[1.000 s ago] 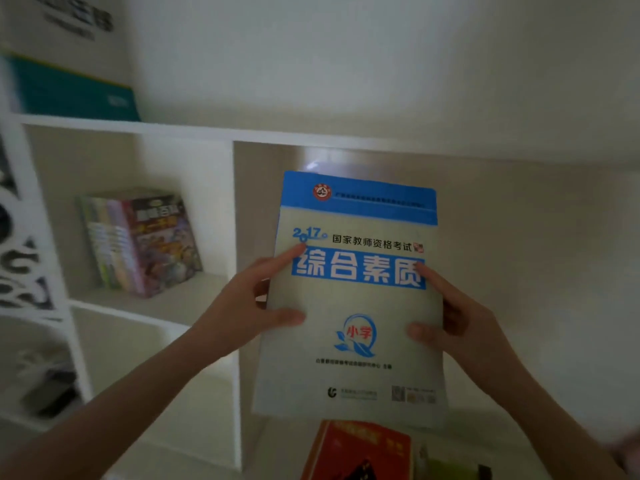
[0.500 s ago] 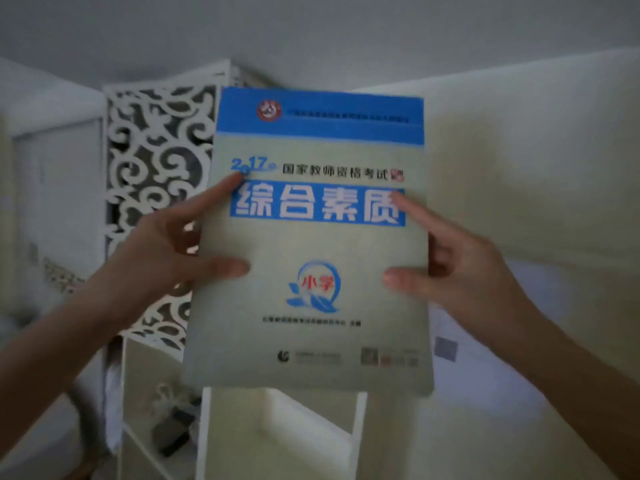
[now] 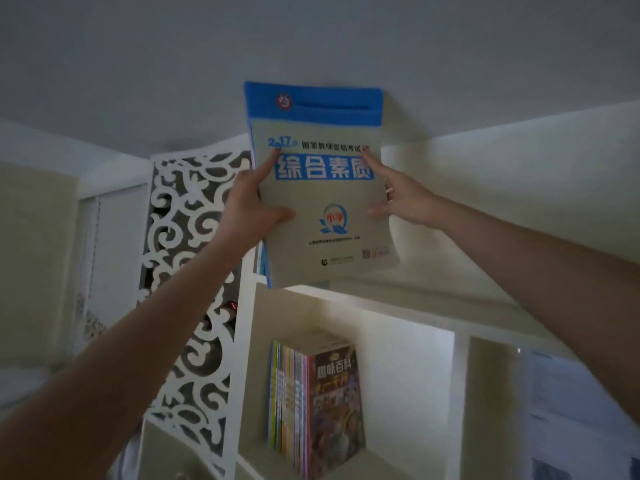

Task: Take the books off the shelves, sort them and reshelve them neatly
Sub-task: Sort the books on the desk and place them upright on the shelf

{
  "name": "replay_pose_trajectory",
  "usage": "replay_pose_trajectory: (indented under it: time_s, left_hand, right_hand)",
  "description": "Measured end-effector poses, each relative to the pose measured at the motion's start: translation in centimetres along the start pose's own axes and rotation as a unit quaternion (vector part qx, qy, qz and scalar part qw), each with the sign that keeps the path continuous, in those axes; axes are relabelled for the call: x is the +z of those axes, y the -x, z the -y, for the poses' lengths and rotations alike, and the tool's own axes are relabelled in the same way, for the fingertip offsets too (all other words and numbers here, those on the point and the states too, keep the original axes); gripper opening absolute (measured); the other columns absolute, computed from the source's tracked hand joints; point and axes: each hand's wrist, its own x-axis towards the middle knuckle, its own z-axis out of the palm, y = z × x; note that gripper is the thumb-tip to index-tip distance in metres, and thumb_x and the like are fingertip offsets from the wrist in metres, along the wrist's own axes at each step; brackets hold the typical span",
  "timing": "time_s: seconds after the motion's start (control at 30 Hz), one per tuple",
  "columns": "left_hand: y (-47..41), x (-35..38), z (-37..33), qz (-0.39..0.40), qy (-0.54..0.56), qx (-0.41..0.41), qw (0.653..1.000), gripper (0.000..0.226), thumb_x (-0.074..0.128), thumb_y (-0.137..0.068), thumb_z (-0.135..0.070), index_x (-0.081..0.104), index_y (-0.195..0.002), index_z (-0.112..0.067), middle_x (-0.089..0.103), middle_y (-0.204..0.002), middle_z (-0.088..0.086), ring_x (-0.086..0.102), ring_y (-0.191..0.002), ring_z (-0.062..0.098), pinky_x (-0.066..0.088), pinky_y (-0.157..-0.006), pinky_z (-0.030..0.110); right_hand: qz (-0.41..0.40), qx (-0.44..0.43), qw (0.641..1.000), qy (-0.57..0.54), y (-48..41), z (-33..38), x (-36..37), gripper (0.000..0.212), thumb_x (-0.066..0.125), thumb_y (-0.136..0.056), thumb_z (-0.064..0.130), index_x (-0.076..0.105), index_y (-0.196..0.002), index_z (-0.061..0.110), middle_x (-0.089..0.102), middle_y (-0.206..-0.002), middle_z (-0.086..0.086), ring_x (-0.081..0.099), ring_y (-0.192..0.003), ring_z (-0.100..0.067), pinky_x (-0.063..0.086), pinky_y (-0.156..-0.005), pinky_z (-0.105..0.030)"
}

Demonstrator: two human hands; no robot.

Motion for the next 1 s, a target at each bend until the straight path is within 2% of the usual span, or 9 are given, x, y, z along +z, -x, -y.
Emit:
replay_pose_trajectory:
  time_s: [0.1, 0.23, 0.37, 0.43, 0.53, 0.67, 0.77, 0.87, 1.0]
  left_hand:
    - [-0.9, 1.1, 2.8, -0.002, -0.051, 0.000, 0.999, 0.088, 0.067, -0.078, 0.002, 0.027, -0.145, -0.041, 0.035, -0.116, -0.004, 0.044, -0.106, 0.012, 0.043, -0.068, 0.004]
    - [-2.3, 2.0, 5.9, -0.010, -0.076, -0.020, 0.997, 0.087, 0.065, -0.079, 0.000, 0.026, -0.146, -0.040, 0.037, -0.115, -0.002, 0.049, -0.105, 0.015, 0.049, -0.084, 0.023]
    - [-3.6, 3.8, 7.3, -0.005, -0.136, 0.013, 0.991, 0.085, 0.060, -0.082, -0.001, 0.022, -0.146, -0.043, 0.031, -0.133, 0.002, 0.046, -0.107, 0.013, 0.049, -0.078, 0.023]
    - [-4.0, 5.0, 8.2, -0.013, -0.174, 0.045, 0.984, 0.082, 0.058, -0.083, 0.000, 0.024, -0.145, -0.042, 0.027, -0.140, 0.002, 0.046, -0.105, 0.012, 0.049, -0.075, 0.023]
    - [-4.9, 6.7, 9.8, -0.025, -0.230, 0.064, 0.971, 0.078, 0.055, -0.084, 0.001, 0.026, -0.145, -0.038, 0.027, -0.141, 0.004, 0.049, -0.104, 0.015, 0.047, -0.071, 0.023]
    - [-5.7, 7.8, 12.3, -0.062, -0.250, 0.036, 0.966, 0.075, 0.051, -0.086, 0.000, 0.022, -0.148, -0.031, 0.025, -0.143, 0.008, 0.052, -0.108, 0.026, 0.049, -0.076, 0.030]
    - [-5.7, 8.7, 13.0, -0.084, -0.212, 0.030, 0.973, 0.073, 0.047, -0.089, 0.003, 0.020, -0.149, -0.026, 0.024, -0.140, 0.012, 0.049, -0.111, 0.026, 0.051, -0.084, 0.033]
    - [-5.7, 9.4, 13.2, -0.118, -0.172, 0.034, 0.977, 0.072, 0.042, -0.090, 0.007, 0.021, -0.149, -0.027, 0.026, -0.138, 0.014, 0.046, -0.105, 0.019, 0.054, -0.081, 0.036]
    - [-5.9, 9.9, 14.0, -0.143, -0.177, 0.052, 0.972, 0.073, 0.041, -0.091, 0.007, 0.017, -0.150, -0.027, 0.025, -0.140, 0.013, 0.044, -0.102, 0.012, 0.051, -0.076, 0.027]
  right_hand:
    - [0.038, 0.016, 0.999, -0.008, -2.3, -3.0, 2.6, 0.113, 0.069, -0.079, -0.009, -0.004, -0.151, 0.037, 0.026, -0.152, 0.005, 0.048, -0.114, -0.016, 0.052, -0.069, -0.013]
    - [0.033, 0.055, 0.998, -0.024, -4.8, -6.0, 5.5, 0.115, 0.069, -0.079, -0.010, -0.008, -0.149, 0.040, 0.032, -0.148, 0.003, 0.047, -0.121, -0.020, 0.053, -0.078, -0.028]
    - [-0.012, 0.077, 0.997, -0.024, -6.9, -8.2, 7.5, 0.118, 0.073, -0.079, 0.000, -0.014, -0.148, 0.041, 0.031, -0.151, -0.005, 0.047, -0.125, -0.028, 0.049, -0.092, -0.043]
    - [-0.032, 0.114, 0.992, 0.036, -7.5, -9.4, 9.2, 0.121, 0.077, -0.079, 0.015, -0.020, -0.146, 0.040, 0.014, -0.157, -0.014, 0.028, -0.138, -0.039, 0.034, -0.107, -0.049]
    - [0.014, 0.122, 0.988, 0.093, -8.3, -10.4, 12.2, 0.132, 0.083, -0.071, 0.033, -0.026, -0.145, 0.029, -0.011, -0.159, -0.014, -0.010, -0.145, -0.037, 0.008, -0.119, -0.047]
    - [0.108, 0.081, 0.983, 0.122, -8.5, -10.6, 14.6, 0.123, 0.080, -0.075, 0.032, -0.017, -0.149, 0.021, 0.011, -0.158, -0.009, 0.004, -0.146, -0.028, 0.013, -0.119, -0.035]
    - [0.101, 0.106, 0.982, 0.116, -8.0, -11.3, 14.8, 0.121, 0.078, -0.077, 0.031, -0.018, -0.149, 0.021, 0.008, -0.160, -0.006, 0.000, -0.147, -0.028, 0.013, -0.119, -0.035]
    - [0.108, 0.123, 0.980, 0.116, -7.7, -11.4, 14.9, 0.111, 0.076, -0.079, 0.031, -0.005, -0.153, 0.020, 0.025, -0.156, -0.006, 0.028, -0.141, -0.027, 0.028, -0.113, -0.029]
    - [0.124, 0.129, 0.981, 0.071, -7.7, -10.9, 15.4, 0.086, 0.072, -0.084, 0.025, 0.017, -0.150, 0.018, 0.047, -0.140, -0.007, 0.053, -0.115, -0.024, 0.044, -0.088, -0.024]
